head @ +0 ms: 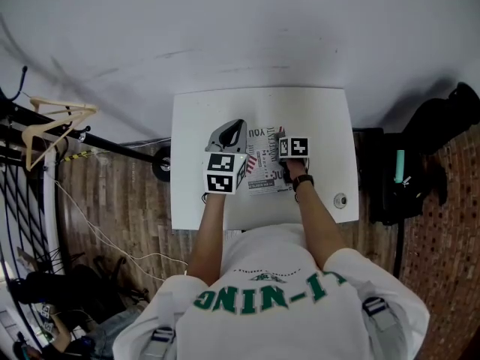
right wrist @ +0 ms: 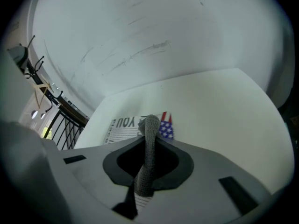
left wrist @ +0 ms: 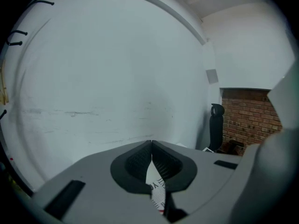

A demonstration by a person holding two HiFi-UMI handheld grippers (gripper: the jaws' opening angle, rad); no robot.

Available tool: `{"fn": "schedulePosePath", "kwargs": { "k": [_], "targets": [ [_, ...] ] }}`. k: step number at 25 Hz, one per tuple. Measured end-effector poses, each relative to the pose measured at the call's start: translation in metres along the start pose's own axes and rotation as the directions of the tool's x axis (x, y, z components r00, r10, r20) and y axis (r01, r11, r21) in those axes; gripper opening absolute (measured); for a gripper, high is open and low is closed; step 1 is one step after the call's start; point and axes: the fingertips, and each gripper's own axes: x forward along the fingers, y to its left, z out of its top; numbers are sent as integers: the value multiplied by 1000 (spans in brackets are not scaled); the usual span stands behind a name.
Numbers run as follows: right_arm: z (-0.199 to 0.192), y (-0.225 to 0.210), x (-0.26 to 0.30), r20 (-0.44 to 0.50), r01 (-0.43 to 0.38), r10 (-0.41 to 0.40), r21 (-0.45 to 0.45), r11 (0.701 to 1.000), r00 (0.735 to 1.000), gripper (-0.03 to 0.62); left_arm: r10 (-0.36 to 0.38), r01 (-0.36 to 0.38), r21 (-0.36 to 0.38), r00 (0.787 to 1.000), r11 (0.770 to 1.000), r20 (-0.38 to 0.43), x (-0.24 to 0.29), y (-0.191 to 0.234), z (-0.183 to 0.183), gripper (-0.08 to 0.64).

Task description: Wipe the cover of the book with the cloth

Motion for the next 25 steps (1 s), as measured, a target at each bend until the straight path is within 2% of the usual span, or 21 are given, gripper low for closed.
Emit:
{"fn": "schedulePosePath", "kwargs": {
  "k": [3,6,9,11,13,18,25],
  "targets": [
    [-4,48,9,-19,-110,110,-21,994,994,48,36,-36,-24,999,999,-10,-10,13,-7,14],
    [-16,98,21,-41,-212,211,-27,977,977,48,64,-65,-40,998,997,-19,-21,23,-14,15],
    [-34,130,32,-91,-284,281,-22,959,955,48,88,-89,-55,996,995,-25,-30,30,-22,15],
    [-42,137,36,-105,-306,304,1,952,947,48,100,-102,-63,995,993,-30,-35,33,-28,14],
    [-43,133,36,-107,-300,299,7,954,948,46,107,-109,-67,994,992,-34,-37,36,-31,14],
    [-39,94,22,-106,-216,208,-74,974,972,46,104,-106,-71,994,992,-34,-34,34,-33,14],
    [-20,-1,-7,-33,-57,59,44,997,998,44,54,-56,-58,998,997,-31,-16,13,-29,14]
  ]
}}
